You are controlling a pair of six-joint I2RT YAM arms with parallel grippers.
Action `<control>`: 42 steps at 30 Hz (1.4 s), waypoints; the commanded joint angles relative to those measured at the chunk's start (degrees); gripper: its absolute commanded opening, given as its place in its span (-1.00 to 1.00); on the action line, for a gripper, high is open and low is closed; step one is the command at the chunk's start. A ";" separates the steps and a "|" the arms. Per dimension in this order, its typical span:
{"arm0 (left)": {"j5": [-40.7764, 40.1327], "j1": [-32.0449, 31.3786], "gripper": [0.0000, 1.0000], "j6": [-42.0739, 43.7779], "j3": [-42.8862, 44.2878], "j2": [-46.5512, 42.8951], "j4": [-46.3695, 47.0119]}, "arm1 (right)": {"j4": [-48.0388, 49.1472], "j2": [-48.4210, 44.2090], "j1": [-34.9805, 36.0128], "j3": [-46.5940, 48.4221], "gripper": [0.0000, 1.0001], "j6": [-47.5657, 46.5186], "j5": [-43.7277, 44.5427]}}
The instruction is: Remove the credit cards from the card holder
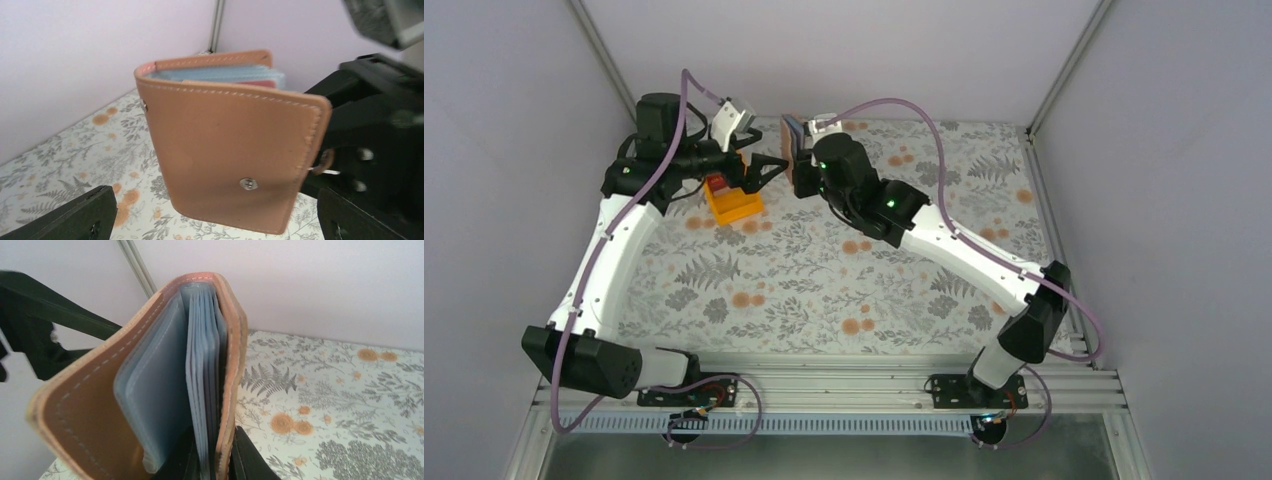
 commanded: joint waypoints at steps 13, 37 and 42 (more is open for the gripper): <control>-5.76 -0.37 1.00 -2.93 2.29 3.00 0.86 | -0.54 5.39 1.67 9.47 -0.92 -2.64 -1.93; -16.69 2.98 1.00 4.02 1.96 -0.19 0.75 | 1.52 0.54 -5.77 6.67 -0.92 -1.30 -17.18; -9.54 7.37 0.94 3.13 2.50 0.58 -1.54 | 1.79 -1.81 -7.43 3.94 -0.92 -3.96 -17.95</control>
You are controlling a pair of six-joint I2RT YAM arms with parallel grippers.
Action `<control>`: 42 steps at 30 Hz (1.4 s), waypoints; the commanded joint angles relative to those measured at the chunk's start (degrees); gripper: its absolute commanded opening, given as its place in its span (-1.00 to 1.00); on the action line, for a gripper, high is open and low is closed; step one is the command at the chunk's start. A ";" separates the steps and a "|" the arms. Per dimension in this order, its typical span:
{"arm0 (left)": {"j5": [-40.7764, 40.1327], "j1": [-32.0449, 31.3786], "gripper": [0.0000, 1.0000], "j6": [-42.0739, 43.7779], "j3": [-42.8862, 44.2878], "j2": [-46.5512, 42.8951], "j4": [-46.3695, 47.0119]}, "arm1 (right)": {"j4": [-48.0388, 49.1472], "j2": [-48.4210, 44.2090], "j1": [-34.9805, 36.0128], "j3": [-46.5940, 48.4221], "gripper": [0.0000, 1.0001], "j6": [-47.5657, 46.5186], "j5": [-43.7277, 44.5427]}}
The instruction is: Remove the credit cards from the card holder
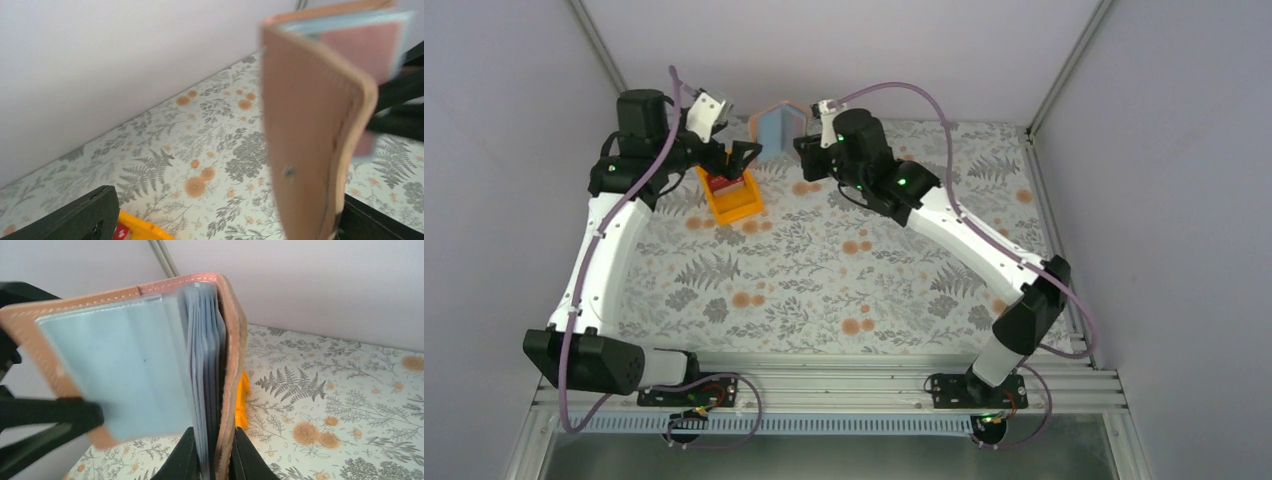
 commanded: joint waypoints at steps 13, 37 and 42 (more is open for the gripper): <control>18.89 4.12 0.71 6.60 1.56 -1.59 -4.37 | 1.72 -8.12 -6.31 -3.47 -0.92 -12.87 -20.05; 23.74 2.55 0.90 9.48 1.33 -3.55 -8.78 | -1.42 -4.29 -7.38 0.92 -0.92 -14.45 -29.95; 22.38 2.54 0.90 10.68 4.36 -4.01 -12.18 | -2.92 -3.84 -7.38 1.96 -0.92 -14.11 -27.91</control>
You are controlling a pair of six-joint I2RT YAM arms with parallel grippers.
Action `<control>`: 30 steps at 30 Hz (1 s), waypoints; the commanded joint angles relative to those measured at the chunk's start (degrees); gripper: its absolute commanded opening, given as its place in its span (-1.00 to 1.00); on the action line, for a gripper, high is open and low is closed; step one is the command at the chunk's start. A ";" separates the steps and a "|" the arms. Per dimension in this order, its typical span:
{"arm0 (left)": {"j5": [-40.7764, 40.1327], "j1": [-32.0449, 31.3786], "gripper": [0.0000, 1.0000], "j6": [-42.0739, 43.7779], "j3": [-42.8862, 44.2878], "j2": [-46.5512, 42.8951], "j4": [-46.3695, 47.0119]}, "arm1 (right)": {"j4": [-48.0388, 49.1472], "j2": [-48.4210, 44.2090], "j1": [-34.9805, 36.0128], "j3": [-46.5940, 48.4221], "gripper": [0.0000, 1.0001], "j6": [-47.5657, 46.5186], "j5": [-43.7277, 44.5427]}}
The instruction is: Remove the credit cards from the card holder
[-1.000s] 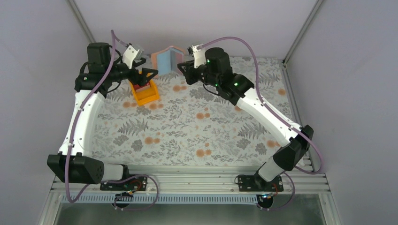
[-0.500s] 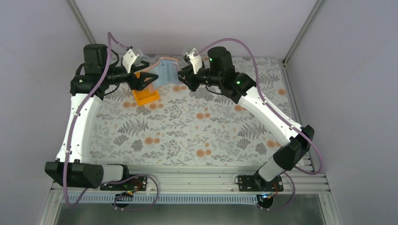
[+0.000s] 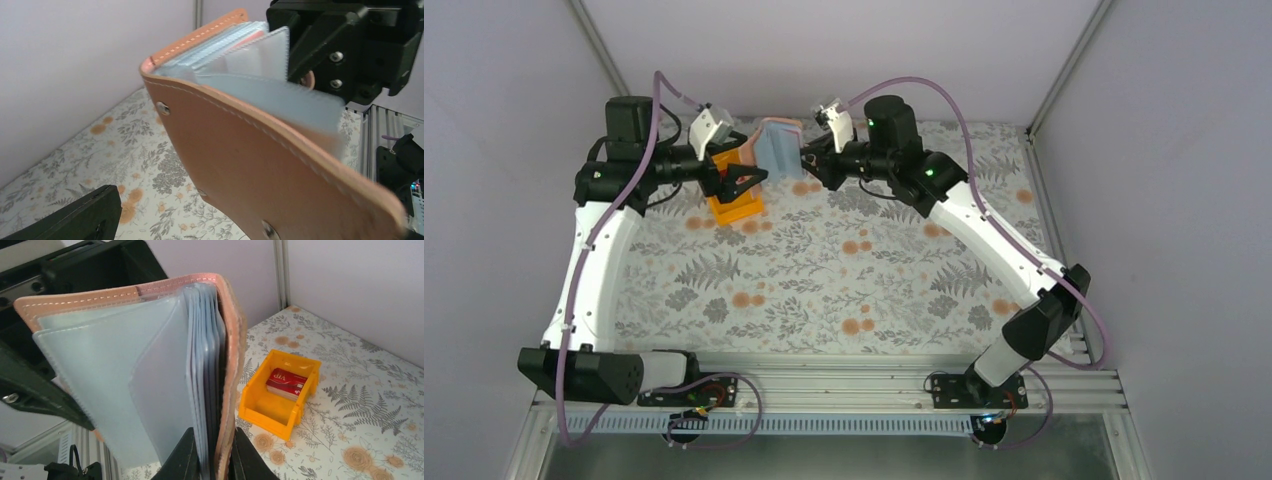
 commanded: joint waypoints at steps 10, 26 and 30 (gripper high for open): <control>-11.00 -4.24 0.90 -11.06 -0.85 -0.12 8.54 | -1.62 5.45 1.85 8.04 -0.92 11.10 13.02; -30.38 -8.64 0.78 -6.39 -0.99 0.73 8.64 | 1.07 5.73 3.56 6.78 -0.92 9.39 5.75; -29.66 -8.64 0.66 -6.17 -1.94 0.18 8.50 | 1.49 5.10 3.41 6.27 -0.92 8.92 4.99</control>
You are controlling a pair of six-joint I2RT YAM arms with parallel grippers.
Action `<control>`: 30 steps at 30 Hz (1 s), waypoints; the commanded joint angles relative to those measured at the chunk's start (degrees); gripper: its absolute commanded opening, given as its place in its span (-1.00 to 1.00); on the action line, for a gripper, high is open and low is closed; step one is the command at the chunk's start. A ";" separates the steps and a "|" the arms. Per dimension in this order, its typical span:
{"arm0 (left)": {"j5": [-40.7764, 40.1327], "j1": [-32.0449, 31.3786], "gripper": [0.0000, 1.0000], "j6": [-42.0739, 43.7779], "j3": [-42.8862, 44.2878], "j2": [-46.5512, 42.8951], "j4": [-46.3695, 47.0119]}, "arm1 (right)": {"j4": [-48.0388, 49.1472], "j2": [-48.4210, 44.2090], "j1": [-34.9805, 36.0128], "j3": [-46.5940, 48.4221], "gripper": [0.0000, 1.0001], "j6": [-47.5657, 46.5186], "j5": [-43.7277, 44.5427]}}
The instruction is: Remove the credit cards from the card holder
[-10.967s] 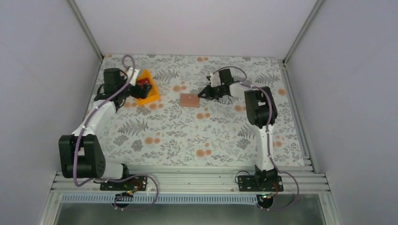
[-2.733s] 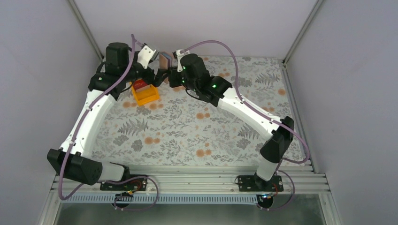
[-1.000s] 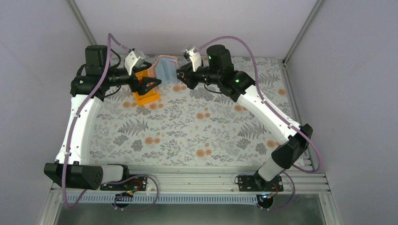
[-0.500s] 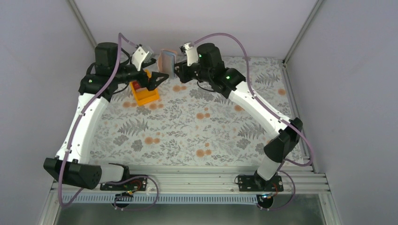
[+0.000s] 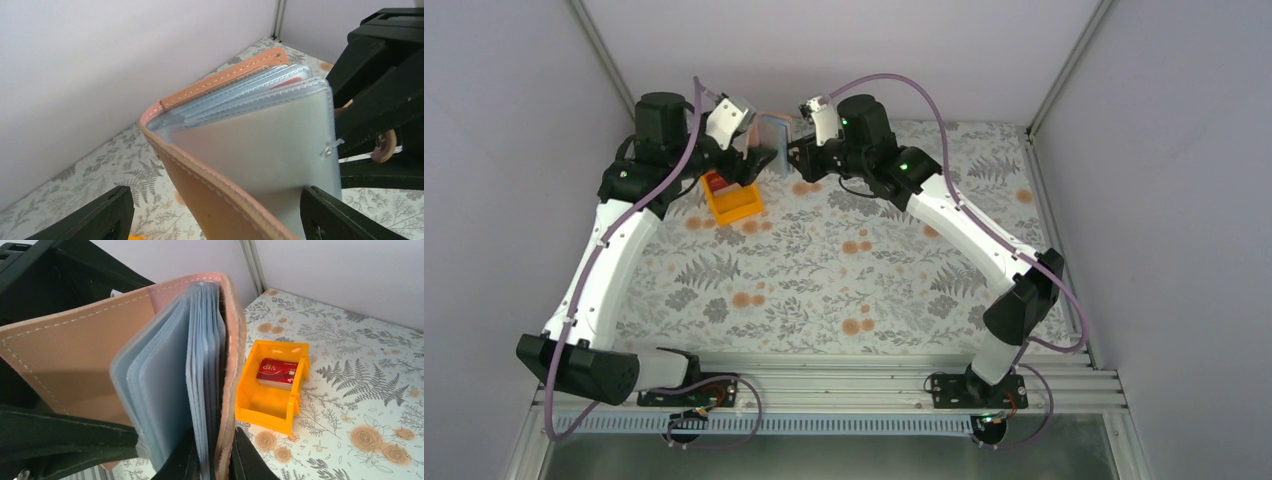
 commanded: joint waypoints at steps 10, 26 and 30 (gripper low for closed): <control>4.53 0.04 1.00 -1.65 -0.24 0.27 1.74 | 3.34 -0.36 0.63 0.29 -0.92 3.08 -2.28; 2.74 -0.06 1.00 -3.42 -0.30 2.81 4.12 | 1.16 1.50 2.65 3.30 -0.92 5.07 2.36; 4.85 -0.09 1.00 -2.97 -0.40 3.07 4.01 | 0.15 2.09 2.95 4.47 -0.92 5.33 3.40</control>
